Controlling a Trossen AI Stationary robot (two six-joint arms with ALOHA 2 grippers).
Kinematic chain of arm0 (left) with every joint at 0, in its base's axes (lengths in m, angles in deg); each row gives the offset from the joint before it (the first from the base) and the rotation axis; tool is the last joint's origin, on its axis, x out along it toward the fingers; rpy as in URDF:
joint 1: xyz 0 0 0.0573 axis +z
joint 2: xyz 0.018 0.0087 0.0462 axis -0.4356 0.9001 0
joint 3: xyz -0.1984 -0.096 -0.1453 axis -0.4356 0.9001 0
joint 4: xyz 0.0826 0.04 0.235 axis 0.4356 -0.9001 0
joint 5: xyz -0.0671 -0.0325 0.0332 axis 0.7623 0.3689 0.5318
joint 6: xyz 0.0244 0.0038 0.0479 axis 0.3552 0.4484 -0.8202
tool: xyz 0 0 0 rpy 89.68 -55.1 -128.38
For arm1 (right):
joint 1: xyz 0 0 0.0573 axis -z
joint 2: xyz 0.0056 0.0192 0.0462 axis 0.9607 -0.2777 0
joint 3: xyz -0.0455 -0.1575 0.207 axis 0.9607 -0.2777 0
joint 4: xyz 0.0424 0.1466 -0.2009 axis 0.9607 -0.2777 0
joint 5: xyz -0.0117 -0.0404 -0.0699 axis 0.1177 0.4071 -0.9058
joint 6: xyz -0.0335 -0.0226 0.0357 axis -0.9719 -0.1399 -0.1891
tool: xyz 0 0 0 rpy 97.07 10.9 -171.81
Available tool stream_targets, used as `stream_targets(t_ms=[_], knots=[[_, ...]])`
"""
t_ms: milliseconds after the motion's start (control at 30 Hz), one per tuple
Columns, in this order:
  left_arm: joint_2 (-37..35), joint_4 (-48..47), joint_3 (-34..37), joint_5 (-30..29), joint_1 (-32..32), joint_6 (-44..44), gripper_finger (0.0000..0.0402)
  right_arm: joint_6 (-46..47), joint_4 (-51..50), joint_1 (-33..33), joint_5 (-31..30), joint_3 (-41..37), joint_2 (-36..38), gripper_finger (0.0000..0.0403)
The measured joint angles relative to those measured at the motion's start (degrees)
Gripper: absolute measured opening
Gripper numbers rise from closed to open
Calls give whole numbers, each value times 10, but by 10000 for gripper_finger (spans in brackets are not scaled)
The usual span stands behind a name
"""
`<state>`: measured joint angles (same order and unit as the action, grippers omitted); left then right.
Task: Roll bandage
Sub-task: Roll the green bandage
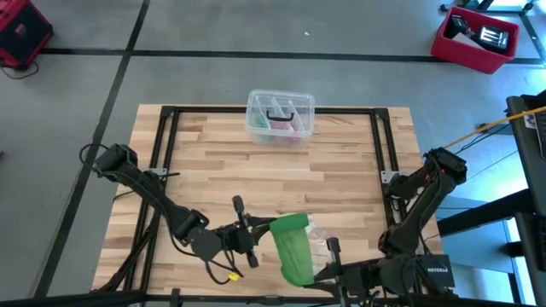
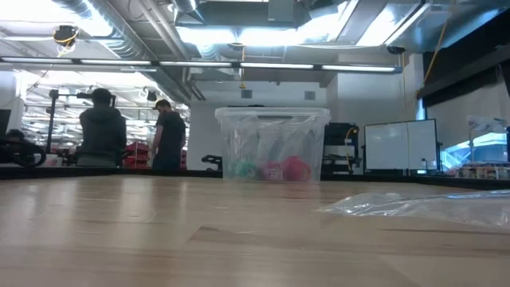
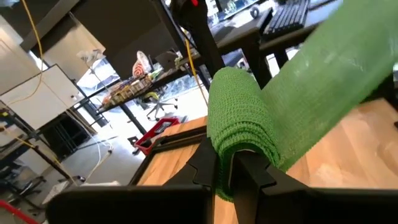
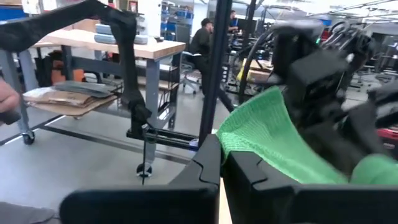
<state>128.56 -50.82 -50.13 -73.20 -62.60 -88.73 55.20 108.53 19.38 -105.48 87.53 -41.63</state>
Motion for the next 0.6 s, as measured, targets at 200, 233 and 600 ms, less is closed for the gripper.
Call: stream_targets(t_ms=[200, 233, 600], knots=[[21, -22, 0, 18, 6, 4, 20, -25, -49, 10, -30, 38, 0, 10], [24, -24, 0, 19, 6, 4, 20, -29, -56, 10, -39, 45, 0, 10], [44, -29, 0, 119, 4, -12, 21, -47, -188, 9, -153, 119, 1, 11]])
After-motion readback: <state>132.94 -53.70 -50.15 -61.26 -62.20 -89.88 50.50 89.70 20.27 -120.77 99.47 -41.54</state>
